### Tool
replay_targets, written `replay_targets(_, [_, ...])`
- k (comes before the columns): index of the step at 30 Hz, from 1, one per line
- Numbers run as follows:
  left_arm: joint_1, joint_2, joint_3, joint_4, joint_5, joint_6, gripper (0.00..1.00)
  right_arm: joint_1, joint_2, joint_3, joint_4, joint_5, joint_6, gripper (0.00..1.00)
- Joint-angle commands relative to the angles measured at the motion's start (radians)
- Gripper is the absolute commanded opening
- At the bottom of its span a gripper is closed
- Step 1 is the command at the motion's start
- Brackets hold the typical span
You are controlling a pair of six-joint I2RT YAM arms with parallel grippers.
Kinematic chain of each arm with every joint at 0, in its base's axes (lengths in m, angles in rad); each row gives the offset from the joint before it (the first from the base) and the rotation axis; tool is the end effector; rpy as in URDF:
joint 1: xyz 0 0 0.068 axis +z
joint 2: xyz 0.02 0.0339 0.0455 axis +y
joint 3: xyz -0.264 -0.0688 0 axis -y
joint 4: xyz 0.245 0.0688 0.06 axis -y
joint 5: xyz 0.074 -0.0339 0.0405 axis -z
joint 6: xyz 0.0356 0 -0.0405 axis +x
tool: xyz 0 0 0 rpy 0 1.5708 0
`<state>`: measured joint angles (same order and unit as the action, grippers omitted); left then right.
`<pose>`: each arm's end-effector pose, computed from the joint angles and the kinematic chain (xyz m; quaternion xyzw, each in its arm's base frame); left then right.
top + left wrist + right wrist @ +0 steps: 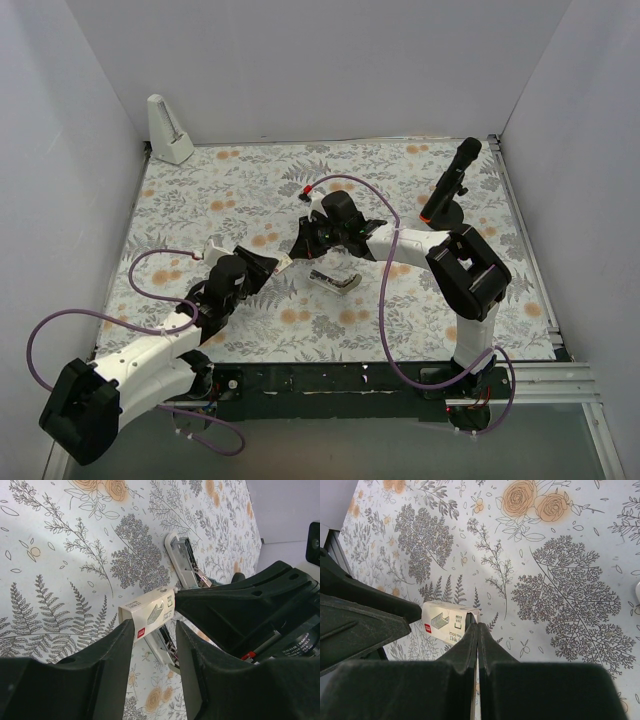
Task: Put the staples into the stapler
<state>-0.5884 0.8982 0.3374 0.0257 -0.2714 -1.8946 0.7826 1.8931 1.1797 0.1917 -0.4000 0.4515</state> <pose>0.1617 -0.0964 0.1853 -0.5763 0.6430 -0.4261 0.2698 0.2886 0.3065 0.1957 -0.2379 0.8203 0.4243 0.3008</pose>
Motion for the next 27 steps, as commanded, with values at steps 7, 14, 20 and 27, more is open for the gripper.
replay_targets(7, [0.018, 0.007, -0.011, 0.014, 0.006, -0.026, 0.36, -0.002, -0.055, -0.014, 0.060, -0.026, 0.023, 0.01])
replay_targets(14, [0.019, -0.010, -0.015, -0.015, -0.003, -0.041, 0.36, -0.002, -0.055, -0.014, 0.063, -0.025, 0.026, 0.01])
replay_targets(20, [0.021, -0.016, -0.014, -0.018, -0.012, -0.035, 0.35, -0.002, -0.055, -0.011, 0.061, -0.030, 0.026, 0.01])
replay_targets(27, [0.021, 0.013, -0.003, -0.007, -0.005, -0.029, 0.35, -0.002, -0.054, -0.011, 0.064, -0.037, 0.029, 0.01])
